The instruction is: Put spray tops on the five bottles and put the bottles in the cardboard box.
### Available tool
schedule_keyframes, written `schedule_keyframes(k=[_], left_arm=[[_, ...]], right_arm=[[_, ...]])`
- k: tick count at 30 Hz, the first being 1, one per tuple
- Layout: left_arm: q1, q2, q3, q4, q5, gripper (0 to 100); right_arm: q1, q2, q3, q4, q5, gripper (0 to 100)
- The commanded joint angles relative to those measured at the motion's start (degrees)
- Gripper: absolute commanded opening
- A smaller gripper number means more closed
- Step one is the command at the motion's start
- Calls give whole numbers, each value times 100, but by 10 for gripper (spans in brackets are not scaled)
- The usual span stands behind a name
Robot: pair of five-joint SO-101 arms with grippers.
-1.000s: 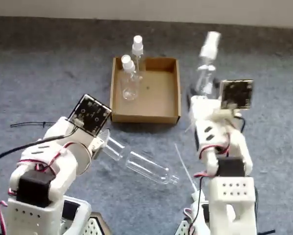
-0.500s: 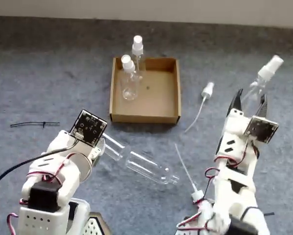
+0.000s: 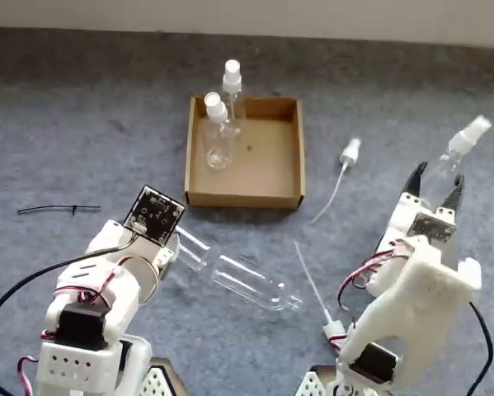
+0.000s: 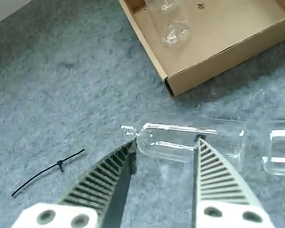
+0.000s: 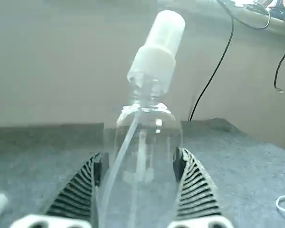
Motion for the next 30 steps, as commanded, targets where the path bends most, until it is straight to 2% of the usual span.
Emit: schedule_keyframes(k=[1,9,15,17,28,30], left_arm=[[-66,-13,-40,-105,18,186],[-66,-13,-40,-105,18,186],[-66,-13,-40,-105,18,186],[-66,-13,-40,-105,18,186],[-66,-13,-40,-105,26,186],[-66,-13,-40,-105,26,186]], right_arm=[[145,523,-760,-215,123,4],[145,1077,-1305,-215,176,9],[145,1121,-1279,-215,167,184],[163,1121,-1279,-215,167,211],[224,1068,-1279,-215,167,212],[207,1068,-1279,-215,176,172]])
